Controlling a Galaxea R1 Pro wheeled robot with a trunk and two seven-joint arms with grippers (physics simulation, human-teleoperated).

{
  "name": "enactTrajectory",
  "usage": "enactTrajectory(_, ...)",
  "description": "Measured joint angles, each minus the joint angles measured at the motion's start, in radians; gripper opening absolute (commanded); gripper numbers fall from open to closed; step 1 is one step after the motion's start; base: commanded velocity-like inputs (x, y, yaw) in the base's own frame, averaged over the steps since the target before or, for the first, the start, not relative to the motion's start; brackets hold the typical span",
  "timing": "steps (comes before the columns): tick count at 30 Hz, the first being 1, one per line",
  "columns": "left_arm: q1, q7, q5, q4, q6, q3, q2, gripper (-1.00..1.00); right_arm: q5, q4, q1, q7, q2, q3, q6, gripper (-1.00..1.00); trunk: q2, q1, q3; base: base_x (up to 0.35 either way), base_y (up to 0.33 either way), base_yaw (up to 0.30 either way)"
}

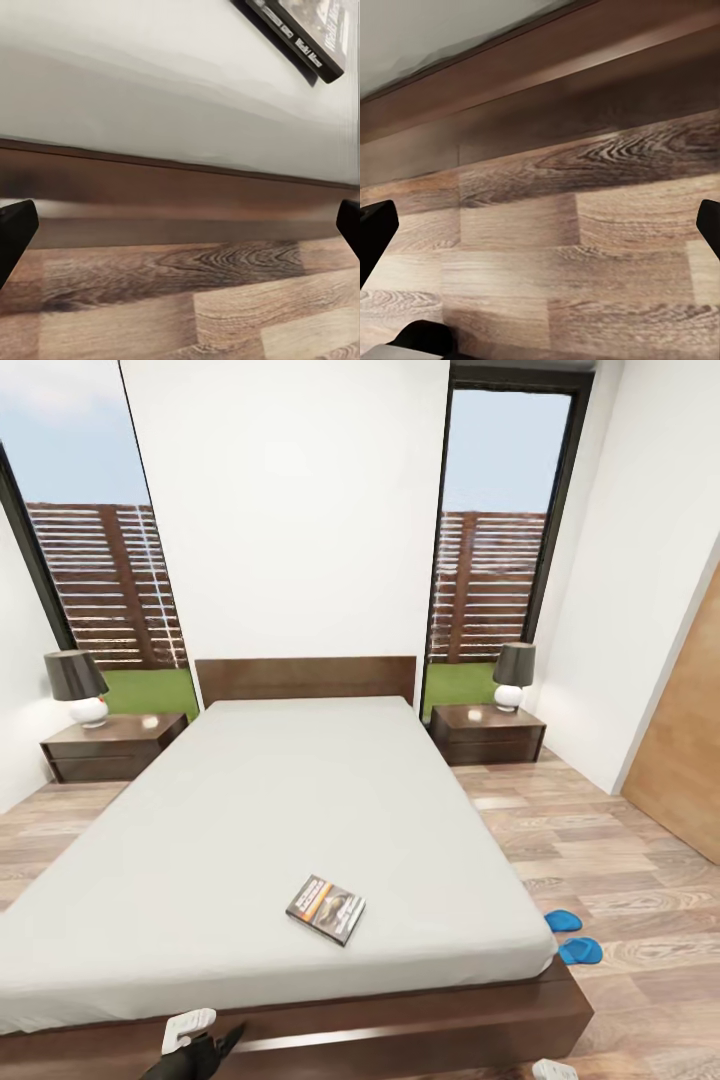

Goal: In the bedroom, move the book from the bed onto either nightstand, and place the two sandals side by side next to the bed.

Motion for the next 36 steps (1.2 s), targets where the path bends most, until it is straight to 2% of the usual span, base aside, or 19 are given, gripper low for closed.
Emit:
enactTrajectory(14, 0.0, 0.0, 0.0, 0.0, 0.0, 0.001, 0.001, 1.0, 0.001, 0.0, 0.0, 0.0, 0.0, 0.001, 0.0, 1.0, 0.098, -0.054, 0.035, 0.0, 0.0, 0.006)
enactTrajectory(36, 0.0, 0.0, 0.0, 0.0, 0.0, 0.0, 0.001, 1.0, 0.001, 0.0, 0.0, 0.001, 0.0, 0.001, 0.0, 1.0, 0.098, -0.054, 0.035, 0.0, 0.0, 0.209)
